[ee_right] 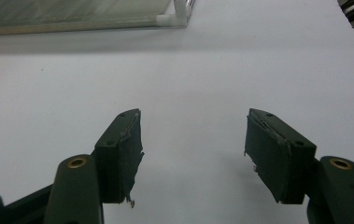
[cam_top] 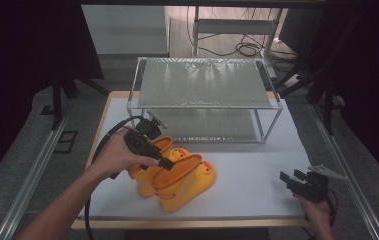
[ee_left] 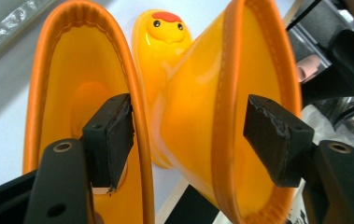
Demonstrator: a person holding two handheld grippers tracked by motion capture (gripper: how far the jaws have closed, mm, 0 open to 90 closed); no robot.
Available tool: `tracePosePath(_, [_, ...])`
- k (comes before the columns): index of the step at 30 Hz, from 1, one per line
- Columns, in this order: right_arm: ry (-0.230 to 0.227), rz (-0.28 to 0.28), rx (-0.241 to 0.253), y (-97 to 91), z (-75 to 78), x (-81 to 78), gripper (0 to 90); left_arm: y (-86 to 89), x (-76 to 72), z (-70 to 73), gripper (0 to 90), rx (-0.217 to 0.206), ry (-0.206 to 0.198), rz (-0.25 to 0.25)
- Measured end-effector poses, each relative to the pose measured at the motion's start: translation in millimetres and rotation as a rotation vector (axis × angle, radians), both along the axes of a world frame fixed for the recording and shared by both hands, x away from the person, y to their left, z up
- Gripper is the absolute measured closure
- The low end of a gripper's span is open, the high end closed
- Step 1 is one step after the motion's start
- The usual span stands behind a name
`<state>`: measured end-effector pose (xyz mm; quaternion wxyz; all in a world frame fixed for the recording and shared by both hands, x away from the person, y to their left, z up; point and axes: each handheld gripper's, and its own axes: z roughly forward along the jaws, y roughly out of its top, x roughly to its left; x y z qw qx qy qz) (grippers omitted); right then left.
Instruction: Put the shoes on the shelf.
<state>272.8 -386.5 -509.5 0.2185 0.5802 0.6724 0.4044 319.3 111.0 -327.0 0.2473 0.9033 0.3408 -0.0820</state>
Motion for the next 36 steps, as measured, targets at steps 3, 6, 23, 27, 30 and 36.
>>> tracePosePath(3, [0.001, 0.000, 0.000, 0.4, -0.1, 0.0, 36.0, -7.9, 3.4, -7.8, 36.1, 0.035, 0.001, 0.016])
tracePosePath(6, [0.001, 0.000, 0.000, 0.4, -0.2, 0.0, 36.0, -14.0, 4.4, -13.9, 38.0, 0.052, 0.005, 0.026])
tracePosePath(23, [0.009, 0.000, 0.000, 0.5, -1.5, 0.6, 36.1, -8.3, 6.6, -19.2, 81.2, 0.084, -0.043, 0.075])
tracePosePath(27, [0.009, 0.000, -0.001, 0.7, -1.6, 0.8, 36.1, -12.7, 4.5, -19.6, 78.3, 0.080, -0.037, 0.064])
tracePosePath(30, [0.009, 0.000, -0.001, 1.0, -1.5, 0.7, 36.1, -13.4, 5.4, -21.6, 76.5, 0.084, -0.024, 0.064])
tracePosePath(36, [0.010, 0.000, -0.002, 0.6, -1.6, 0.8, 36.1, -16.4, 6.7, -29.6, 77.6, 0.116, -0.013, 0.063])
